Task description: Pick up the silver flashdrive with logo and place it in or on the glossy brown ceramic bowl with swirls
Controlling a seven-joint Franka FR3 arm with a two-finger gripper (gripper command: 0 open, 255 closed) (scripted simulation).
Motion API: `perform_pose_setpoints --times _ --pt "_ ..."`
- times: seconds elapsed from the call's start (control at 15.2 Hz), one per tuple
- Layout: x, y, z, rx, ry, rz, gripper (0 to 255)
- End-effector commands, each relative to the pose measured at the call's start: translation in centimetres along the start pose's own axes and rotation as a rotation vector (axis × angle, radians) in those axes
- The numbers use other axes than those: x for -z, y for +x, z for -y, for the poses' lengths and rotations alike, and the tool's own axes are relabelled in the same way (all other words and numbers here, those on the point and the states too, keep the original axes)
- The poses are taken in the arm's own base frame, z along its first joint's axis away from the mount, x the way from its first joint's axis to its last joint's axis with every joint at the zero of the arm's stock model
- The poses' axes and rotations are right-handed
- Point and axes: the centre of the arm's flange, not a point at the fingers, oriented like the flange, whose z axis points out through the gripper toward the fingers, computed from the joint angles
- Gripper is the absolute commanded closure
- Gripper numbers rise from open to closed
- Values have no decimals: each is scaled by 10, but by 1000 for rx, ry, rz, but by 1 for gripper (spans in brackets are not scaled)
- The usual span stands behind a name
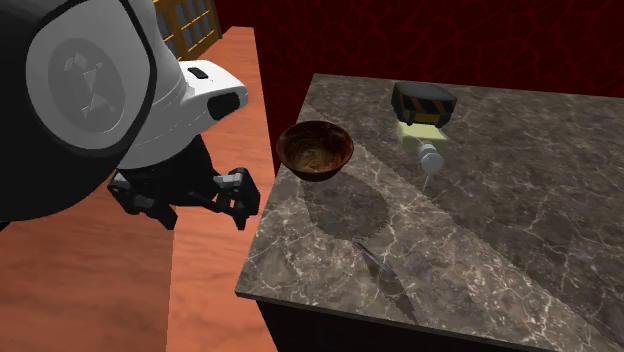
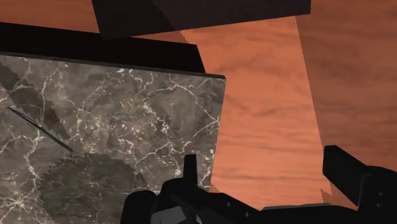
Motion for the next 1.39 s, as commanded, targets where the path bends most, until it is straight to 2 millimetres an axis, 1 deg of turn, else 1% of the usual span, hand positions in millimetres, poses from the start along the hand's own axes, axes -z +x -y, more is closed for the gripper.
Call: perform_pose_setpoints --times 0.0,0.33,0.66,0.99,1.32 --pt "0 0 0 0 0 0 0" --pt "-43 -24 -30 178 -123 -35 0" --pt "-83 -40 -68 356 -246 -70 0" --pt "-118 -47 -113 535 -369 -106 0" --pt "-148 -45 -162 713 -492 -141 0"
